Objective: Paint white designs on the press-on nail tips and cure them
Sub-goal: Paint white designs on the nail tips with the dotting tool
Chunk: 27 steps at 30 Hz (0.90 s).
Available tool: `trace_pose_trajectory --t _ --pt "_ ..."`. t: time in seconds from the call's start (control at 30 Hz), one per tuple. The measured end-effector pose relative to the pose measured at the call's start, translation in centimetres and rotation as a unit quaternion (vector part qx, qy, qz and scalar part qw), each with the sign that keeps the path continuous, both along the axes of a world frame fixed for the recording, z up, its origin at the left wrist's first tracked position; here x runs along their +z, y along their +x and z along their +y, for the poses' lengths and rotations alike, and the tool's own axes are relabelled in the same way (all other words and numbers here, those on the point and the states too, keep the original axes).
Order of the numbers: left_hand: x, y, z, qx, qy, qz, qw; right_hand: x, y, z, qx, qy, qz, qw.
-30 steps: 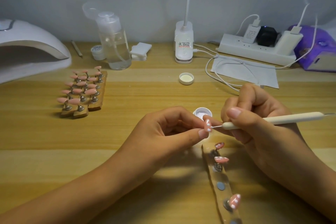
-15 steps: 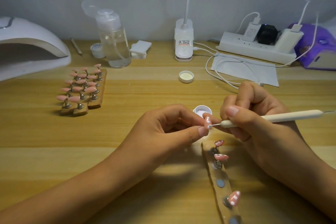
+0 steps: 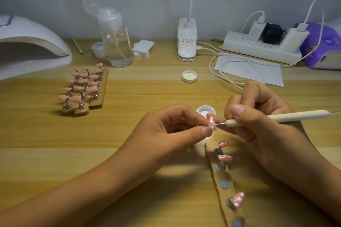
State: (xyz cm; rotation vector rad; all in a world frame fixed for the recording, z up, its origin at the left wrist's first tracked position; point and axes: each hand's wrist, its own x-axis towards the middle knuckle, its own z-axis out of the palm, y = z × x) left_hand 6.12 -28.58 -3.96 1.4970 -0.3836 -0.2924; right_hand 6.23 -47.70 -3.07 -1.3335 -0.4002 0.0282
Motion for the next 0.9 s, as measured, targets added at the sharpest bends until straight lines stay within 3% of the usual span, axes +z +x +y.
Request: trace_pose_trajectory --t 0.9 --pt "0.1 -0.04 -0.02 0.003 0.003 0.0 1.0 0.06 0.0 0.05 0.002 -0.004 0.004 1.0"
